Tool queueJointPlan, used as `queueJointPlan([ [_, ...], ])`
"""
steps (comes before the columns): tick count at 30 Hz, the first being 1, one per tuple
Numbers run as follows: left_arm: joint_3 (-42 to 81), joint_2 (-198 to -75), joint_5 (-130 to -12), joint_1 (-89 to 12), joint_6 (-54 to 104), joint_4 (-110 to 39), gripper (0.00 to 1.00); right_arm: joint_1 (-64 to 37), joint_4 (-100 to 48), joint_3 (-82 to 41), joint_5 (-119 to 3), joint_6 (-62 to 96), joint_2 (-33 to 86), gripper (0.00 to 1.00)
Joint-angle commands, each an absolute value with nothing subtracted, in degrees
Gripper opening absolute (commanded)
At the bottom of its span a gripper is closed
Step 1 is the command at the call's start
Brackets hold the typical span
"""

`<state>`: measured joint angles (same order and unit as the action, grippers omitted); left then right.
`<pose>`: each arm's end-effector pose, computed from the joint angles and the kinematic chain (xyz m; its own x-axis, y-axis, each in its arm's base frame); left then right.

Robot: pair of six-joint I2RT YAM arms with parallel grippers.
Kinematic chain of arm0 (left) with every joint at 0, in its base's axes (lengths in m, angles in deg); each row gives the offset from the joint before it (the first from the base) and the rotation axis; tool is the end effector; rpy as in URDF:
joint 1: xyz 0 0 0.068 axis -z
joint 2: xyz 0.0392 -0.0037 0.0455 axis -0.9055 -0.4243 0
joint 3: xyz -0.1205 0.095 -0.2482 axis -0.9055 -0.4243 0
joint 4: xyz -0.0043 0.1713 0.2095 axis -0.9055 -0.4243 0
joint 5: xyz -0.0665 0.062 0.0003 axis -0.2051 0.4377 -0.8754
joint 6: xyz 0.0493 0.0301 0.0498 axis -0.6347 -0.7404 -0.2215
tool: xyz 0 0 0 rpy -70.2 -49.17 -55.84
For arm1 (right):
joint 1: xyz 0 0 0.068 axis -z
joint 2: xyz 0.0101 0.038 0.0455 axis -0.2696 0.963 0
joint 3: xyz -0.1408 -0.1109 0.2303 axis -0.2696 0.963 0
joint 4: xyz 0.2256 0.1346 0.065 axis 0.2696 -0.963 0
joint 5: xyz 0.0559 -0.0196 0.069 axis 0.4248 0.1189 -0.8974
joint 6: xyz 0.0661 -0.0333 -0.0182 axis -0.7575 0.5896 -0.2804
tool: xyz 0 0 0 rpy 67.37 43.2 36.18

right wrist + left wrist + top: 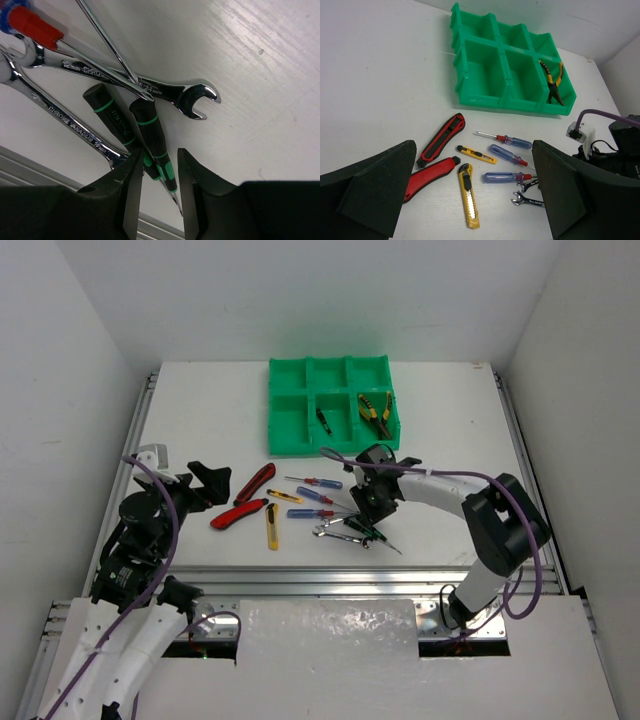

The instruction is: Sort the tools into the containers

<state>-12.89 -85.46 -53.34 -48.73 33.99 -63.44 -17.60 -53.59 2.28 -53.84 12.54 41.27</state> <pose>0.1250 -0.0253 0.3298 -0.2097 -0.3077 -0.9281 0.0487 0.9447 -0.3242 0.2667 0.1791 0.1373 -0.8848 -0.3483 -0.3094 -0.3989 0.9095 0.1169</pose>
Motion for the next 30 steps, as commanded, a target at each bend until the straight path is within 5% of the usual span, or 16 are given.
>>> queueJointPlan([
  [1, -12.86, -85.87, -53.32, -48.20, 33.19, -61.42, 1.00, -18.11, -52.21, 2.60, -53.96, 11.86, 42.90, 0.33],
  [7, -12.86, -85.61, -53.41, -48.20, 33.19, -61.33, 1.00, -18.11, -52.21, 2.60, -51.15, 11.86, 44.40, 0.28],
  [12, -12.86, -85.43, -53.50, -48.20, 33.19, -61.42, 1.00, -18.11, -53.00, 2.86, -50.62, 11.68, 44.75, 0.12],
  [19, -12.86, -85.43, -53.67, -48.20, 33.19, -61.24, 1.00, -18.11, -56.95, -0.73, -43.87, 10.36, 34.92, 0.05],
  [25, -12.86, -85.34, -53.41, -48.20, 33.19, -61.33, 1.00, -18.02, -55.13, -13.99, -44.37, 15.80, 36.39, 0.04],
  [30, -12.86, -85.78, -53.15, -48.20, 33.28, -61.42, 1.00, -16.80, -48.88, -32.88, -45.77, 21.42, 50.15, 0.04],
])
